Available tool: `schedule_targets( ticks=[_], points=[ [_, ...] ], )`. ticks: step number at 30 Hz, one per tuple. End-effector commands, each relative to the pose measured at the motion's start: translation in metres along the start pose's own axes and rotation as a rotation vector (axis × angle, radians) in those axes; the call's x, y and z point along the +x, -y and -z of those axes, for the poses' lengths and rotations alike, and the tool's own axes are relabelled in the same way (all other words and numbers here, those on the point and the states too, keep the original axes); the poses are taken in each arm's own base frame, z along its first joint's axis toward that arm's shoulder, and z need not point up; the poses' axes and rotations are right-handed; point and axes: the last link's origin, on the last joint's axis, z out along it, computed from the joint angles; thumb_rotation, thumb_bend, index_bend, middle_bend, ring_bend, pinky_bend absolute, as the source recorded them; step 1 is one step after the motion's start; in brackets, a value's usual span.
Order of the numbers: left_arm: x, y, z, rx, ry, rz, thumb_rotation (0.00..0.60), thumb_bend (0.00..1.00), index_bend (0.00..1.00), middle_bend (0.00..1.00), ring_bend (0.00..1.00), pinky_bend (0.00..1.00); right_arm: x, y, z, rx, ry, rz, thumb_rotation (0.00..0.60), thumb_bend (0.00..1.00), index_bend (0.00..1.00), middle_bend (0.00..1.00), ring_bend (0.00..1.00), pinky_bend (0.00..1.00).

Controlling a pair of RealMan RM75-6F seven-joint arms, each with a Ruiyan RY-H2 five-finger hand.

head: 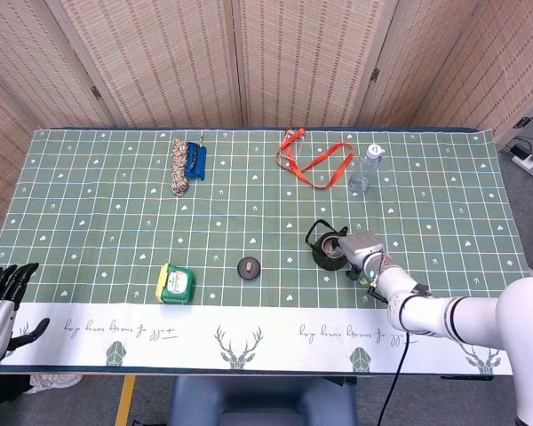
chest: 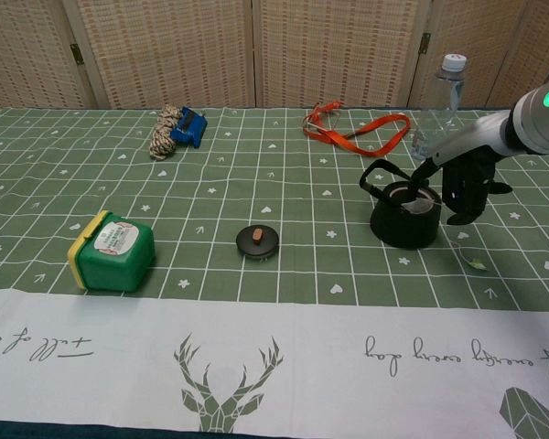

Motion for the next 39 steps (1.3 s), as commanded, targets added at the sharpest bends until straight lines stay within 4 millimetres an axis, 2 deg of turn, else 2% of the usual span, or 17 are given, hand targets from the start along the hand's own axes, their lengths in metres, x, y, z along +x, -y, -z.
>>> schedule_targets(
  ticks=[1, 9, 17, 23, 27, 30, 32, 34, 35, 39],
  points=[
    [0.0, 0.0, 0.0, 0.001, 0.002, -0.002, 0.6, 0.24, 0.0, 0.07, 0.03, 0.04, 0.0, -0.002, 0.002, -0.001, 0.002, -0.007, 0.6, 0.44, 0.16, 0.71, 0.54, 0.74],
    [0.0, 0.0, 0.0, 0.001, 0.0, -0.003, 0.6, 0.24, 0.0, 0.07, 0.03, 0.04, -0.012, -0.003, -0.004, -0.003, 0.047, 0.018, 0.6, 0.44, 0.16, 0.71, 0.54, 0.74],
    [0.0, -0.001, 0.0, 0.001, 0.001, -0.004, 0.6, 0.24, 0.0, 0.07, 0.03, 0.04, -0.01, -0.003, -0.002, -0.011, 0.02, 0.018, 0.6, 0.44, 0.16, 0.71, 0.54, 0.74],
    [-0.001, 0.0, -0.001, 0.005, 0.002, -0.007, 0.6, 0.24, 0.0, 0.07, 0.03, 0.04, 0.004, -0.009, 0.017, -0.002, -0.062, -0.015, 0.6, 0.43, 0.16, 0.71, 0.54, 0.74],
    [-0.002, 0.0, -0.001, 0.006, 0.004, -0.013, 0.6, 0.24, 0.0, 0.07, 0.04, 0.05, 0.008, -0.012, 0.039, 0.016, -0.117, -0.024, 0.6, 0.44, 0.15, 0.72, 0.54, 0.74],
    [-0.002, 0.0, -0.001, 0.006, 0.006, -0.016, 0.6, 0.24, 0.0, 0.07, 0.04, 0.05, 0.008, -0.016, 0.057, 0.029, -0.171, -0.027, 0.6, 0.43, 0.12, 0.7, 0.53, 0.74],
    [-0.002, -0.001, -0.001, 0.006, 0.004, -0.018, 0.6, 0.24, 0.0, 0.07, 0.04, 0.05, 0.007, -0.019, 0.068, 0.029, -0.215, -0.021, 0.6, 0.43, 0.07, 0.64, 0.49, 0.7],
    [-0.002, -0.001, -0.001, 0.005, 0.002, -0.02, 0.6, 0.24, 0.0, 0.07, 0.04, 0.05, -0.003, -0.035, 0.096, -0.017, -0.341, 0.027, 0.6, 0.43, 0.05, 0.55, 0.44, 0.63],
    [-0.003, -0.001, -0.001, 0.005, 0.004, -0.021, 0.6, 0.24, 0.0, 0.07, 0.04, 0.05, -0.013, -0.042, 0.107, -0.046, -0.399, 0.049, 0.6, 0.42, 0.04, 0.51, 0.42, 0.61],
    [-0.003, -0.004, 0.001, 0.0, 0.006, -0.021, 0.6, 0.24, 0.0, 0.07, 0.04, 0.05, -0.054, -0.065, 0.13, -0.154, -0.507, 0.095, 0.6, 0.39, 0.0, 0.28, 0.27, 0.52]
  ],
)
